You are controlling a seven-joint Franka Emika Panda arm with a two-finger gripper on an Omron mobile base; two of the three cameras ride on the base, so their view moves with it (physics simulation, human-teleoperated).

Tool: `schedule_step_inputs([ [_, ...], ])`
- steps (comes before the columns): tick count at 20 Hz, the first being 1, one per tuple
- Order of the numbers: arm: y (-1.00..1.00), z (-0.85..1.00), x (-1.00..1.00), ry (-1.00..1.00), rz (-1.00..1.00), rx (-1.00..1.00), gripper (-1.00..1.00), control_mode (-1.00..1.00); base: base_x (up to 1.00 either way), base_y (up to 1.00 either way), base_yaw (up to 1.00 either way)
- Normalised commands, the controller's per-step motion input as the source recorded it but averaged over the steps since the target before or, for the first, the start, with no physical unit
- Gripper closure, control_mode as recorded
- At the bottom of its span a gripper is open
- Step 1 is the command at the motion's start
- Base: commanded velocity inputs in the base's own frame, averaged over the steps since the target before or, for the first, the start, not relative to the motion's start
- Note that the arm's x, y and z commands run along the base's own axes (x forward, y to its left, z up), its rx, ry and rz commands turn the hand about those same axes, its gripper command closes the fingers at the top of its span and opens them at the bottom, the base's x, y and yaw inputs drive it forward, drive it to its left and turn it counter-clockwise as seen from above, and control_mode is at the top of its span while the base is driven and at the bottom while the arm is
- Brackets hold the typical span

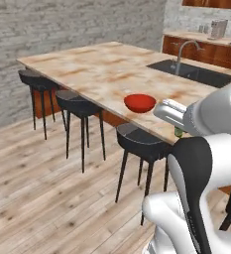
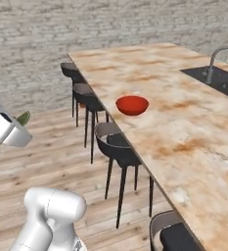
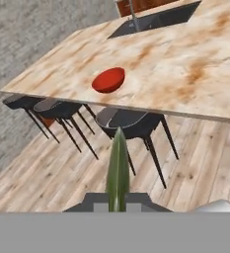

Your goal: There is a bowl on the dining counter. Grab a lemon wedge from the fridge and place it in the bowl. Then get the liquor bottle and glass cup from the cabinet and place them next to the bowl.

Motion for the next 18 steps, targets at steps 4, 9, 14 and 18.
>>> schedule_step_inputs([
  [4, 0.00, 0.00, 0.00, 0.00, 0.00, 0.00, 1.00, 1.00, 0.76, 0.59, -0.49],
  [9, 0.00, 0.00, 0.00, 0.00, 0.00, 0.00, 1.00, 1.00, 0.76, 0.59, -0.49],
  [14, 0.00, 0.00, 0.00, 0.00, 0.00, 0.00, 1.00, 1.00, 0.70, 0.57, -0.50],
  [18, 0.00, 0.00, 0.00, 0.00, 0.00, 0.00, 1.00, 1.00, 0.57, 0.49, -0.55],
])
